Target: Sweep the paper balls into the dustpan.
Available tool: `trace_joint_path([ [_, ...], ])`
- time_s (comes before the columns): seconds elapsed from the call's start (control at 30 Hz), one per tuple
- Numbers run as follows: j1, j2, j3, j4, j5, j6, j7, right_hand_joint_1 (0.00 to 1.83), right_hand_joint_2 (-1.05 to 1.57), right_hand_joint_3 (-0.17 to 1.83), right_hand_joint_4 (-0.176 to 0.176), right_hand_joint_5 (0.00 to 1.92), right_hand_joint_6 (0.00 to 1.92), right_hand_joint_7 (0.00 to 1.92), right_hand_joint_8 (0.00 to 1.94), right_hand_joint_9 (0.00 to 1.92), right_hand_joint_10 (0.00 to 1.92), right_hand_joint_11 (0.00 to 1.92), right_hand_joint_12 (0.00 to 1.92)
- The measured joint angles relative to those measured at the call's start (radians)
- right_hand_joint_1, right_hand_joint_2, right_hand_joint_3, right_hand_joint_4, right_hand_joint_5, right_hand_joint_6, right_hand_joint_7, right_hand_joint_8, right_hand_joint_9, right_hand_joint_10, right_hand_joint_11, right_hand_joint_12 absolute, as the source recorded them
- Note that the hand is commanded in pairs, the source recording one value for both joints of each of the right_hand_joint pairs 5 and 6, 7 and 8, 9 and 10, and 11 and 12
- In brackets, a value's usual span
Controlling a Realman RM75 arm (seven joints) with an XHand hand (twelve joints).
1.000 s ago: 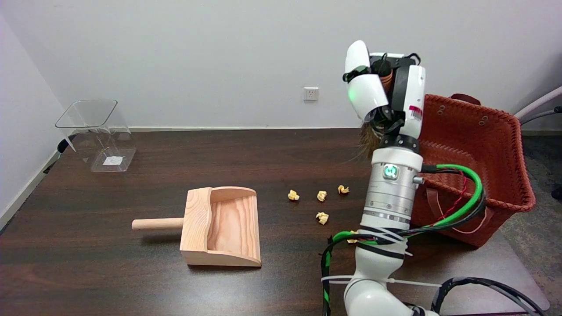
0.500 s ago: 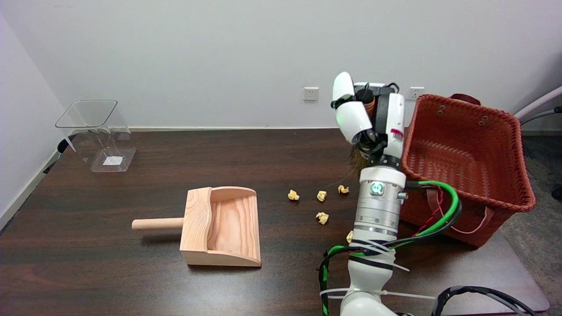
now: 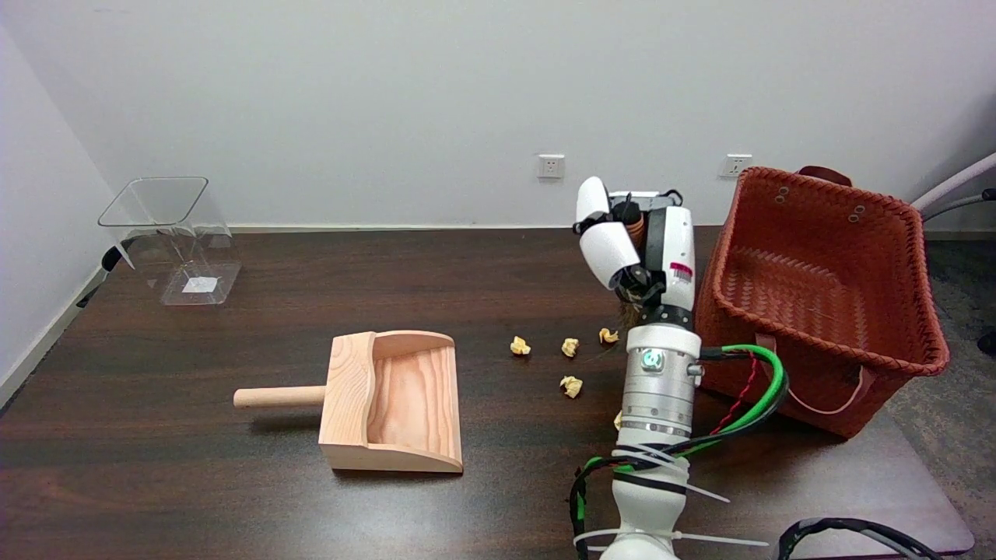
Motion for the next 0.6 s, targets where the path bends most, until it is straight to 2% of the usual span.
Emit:
trace_joint_path([
  [0.6,-0.016,-0.010,-0.024,-0.121,-0.003,0.046,0.017,0.84,1.57,0.52,0.000,1.92,1.92,1.92,1.92,1.92,1.92,1.92,1.92],
])
